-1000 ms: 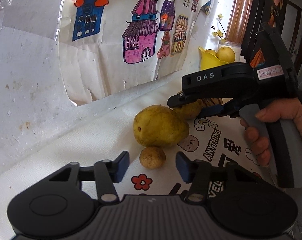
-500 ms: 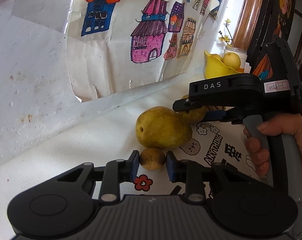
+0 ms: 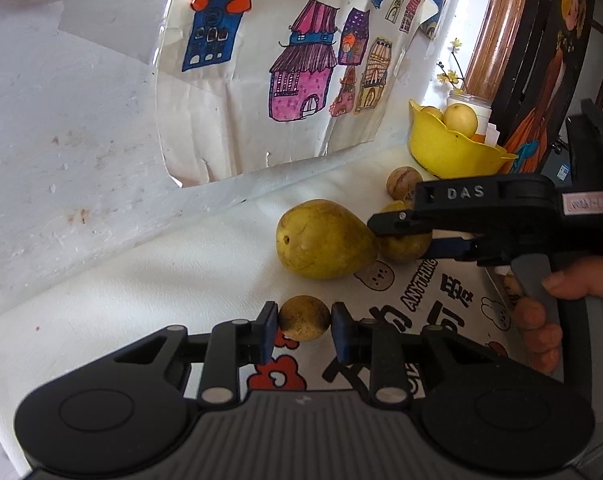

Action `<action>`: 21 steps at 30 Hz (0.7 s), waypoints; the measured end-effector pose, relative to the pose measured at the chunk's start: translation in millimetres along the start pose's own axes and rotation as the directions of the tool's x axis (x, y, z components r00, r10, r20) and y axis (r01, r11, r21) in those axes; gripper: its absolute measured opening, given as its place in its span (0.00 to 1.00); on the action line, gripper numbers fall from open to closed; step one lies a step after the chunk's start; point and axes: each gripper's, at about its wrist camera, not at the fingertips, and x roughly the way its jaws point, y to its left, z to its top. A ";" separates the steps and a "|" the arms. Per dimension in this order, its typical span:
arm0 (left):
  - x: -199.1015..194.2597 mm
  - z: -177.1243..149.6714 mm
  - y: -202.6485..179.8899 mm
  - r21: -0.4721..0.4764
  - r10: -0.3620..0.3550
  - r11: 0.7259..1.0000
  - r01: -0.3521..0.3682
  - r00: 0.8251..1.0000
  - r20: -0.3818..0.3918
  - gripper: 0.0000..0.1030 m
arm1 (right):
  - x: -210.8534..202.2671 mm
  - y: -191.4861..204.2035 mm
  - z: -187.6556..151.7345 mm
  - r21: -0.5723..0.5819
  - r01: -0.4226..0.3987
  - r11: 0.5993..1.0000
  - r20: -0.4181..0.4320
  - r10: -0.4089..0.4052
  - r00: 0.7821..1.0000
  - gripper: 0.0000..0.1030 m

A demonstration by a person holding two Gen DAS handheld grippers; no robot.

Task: Organize fruits
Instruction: 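Close the left gripper on the small brown fruit while the right gripper closes on the yellow pear, then carry the brown fruit with the left gripper while the right gripper carries the pear over the tray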

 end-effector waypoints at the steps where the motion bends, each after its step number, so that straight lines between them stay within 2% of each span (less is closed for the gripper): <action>1: -1.7 -0.3 -1.2 0.002 0.000 1.000 0.000 1.000 0.002 0.30 | -3.5 0.3 -3.1 -0.004 -0.005 1.000 0.001 0.005 1.000 0.61; 10: -18.6 -3.1 -15.1 0.020 -0.011 1.000 0.010 1.000 0.018 0.30 | -47.4 2.2 -19.6 -0.005 -0.056 0.998 0.039 0.057 0.998 0.61; 16: -29.2 -3.9 -34.2 0.048 -0.034 0.998 0.032 0.999 0.029 0.30 | -97.7 -1.2 -29.4 -0.012 -0.098 0.995 0.092 0.099 0.991 0.61; 21: -36.1 -6.0 -55.3 0.076 -0.066 0.995 0.063 0.997 0.032 0.30 | -139.1 -9.8 -40.0 -0.038 -0.093 0.995 0.139 0.097 0.986 0.61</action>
